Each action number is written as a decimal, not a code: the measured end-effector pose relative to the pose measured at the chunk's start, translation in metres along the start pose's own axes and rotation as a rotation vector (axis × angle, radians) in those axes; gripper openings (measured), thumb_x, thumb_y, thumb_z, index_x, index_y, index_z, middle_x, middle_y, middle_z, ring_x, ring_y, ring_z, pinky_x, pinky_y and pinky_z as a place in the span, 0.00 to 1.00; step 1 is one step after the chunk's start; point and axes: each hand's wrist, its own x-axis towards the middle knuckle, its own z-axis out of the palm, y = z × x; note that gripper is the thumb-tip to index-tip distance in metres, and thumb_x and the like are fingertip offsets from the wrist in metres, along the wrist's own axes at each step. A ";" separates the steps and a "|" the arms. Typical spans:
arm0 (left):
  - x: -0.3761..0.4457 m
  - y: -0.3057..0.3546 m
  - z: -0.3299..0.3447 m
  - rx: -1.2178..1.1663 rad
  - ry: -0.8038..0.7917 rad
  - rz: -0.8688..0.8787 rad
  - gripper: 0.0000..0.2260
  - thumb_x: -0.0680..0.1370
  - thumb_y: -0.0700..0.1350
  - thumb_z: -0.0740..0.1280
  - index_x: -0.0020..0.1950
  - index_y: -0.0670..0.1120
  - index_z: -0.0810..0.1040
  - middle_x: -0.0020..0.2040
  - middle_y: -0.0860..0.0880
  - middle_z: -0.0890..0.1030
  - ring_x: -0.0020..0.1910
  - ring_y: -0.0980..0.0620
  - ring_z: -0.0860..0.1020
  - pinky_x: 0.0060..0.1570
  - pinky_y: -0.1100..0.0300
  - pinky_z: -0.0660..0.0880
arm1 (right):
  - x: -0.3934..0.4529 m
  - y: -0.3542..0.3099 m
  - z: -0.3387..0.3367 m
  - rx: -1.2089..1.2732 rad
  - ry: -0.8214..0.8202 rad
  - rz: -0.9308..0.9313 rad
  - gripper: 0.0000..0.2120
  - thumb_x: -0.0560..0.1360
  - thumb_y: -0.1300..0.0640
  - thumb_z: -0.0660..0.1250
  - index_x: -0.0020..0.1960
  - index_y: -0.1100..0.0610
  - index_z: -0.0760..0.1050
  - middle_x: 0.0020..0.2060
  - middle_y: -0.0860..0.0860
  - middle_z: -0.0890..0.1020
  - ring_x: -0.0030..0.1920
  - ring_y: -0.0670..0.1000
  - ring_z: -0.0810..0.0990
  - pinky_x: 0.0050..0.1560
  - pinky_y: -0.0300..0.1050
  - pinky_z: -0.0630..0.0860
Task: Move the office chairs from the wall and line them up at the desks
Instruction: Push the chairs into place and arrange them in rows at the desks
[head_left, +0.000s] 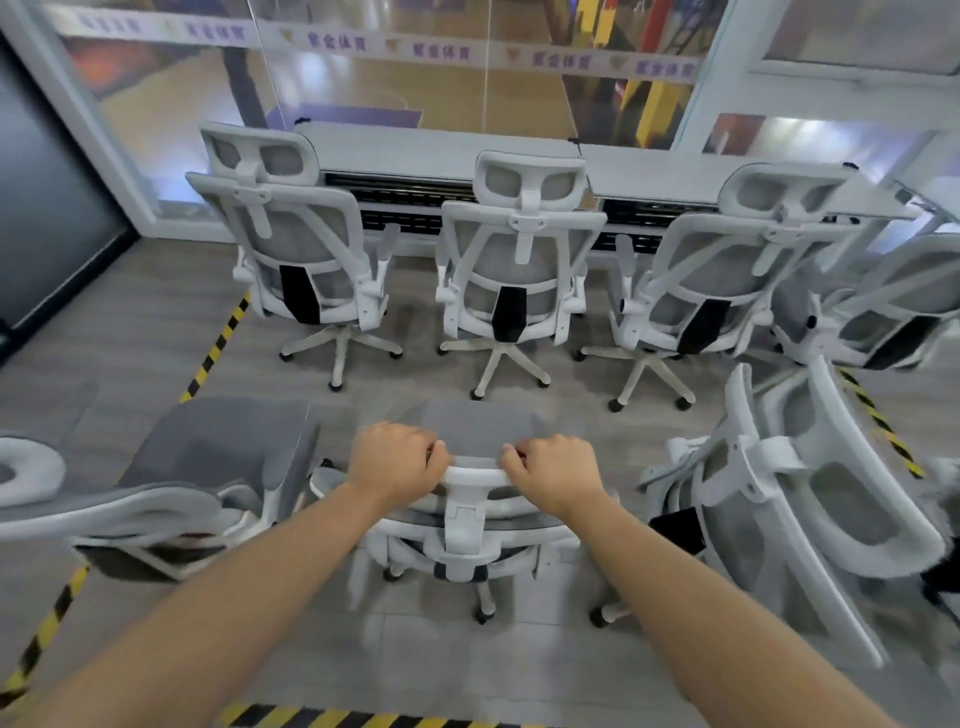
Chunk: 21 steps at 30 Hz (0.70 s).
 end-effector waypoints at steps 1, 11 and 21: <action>0.000 0.008 0.002 0.000 0.010 -0.005 0.19 0.74 0.52 0.54 0.26 0.47 0.71 0.21 0.51 0.70 0.21 0.51 0.67 0.26 0.64 0.51 | -0.001 0.009 -0.002 -0.006 -0.004 -0.014 0.26 0.80 0.42 0.52 0.31 0.56 0.70 0.22 0.50 0.71 0.25 0.53 0.68 0.29 0.44 0.65; -0.001 0.074 0.008 -0.007 0.023 -0.042 0.18 0.74 0.52 0.55 0.26 0.46 0.69 0.21 0.51 0.68 0.20 0.49 0.66 0.25 0.66 0.51 | -0.025 0.070 -0.010 -0.028 0.001 -0.071 0.26 0.80 0.42 0.52 0.33 0.57 0.74 0.23 0.49 0.72 0.28 0.53 0.72 0.30 0.43 0.65; -0.018 0.088 0.005 -0.026 0.021 0.012 0.18 0.75 0.51 0.56 0.26 0.48 0.62 0.20 0.49 0.66 0.19 0.46 0.64 0.24 0.65 0.51 | -0.054 0.077 -0.008 0.029 0.080 -0.065 0.25 0.74 0.41 0.46 0.28 0.56 0.66 0.20 0.49 0.64 0.22 0.51 0.64 0.27 0.42 0.57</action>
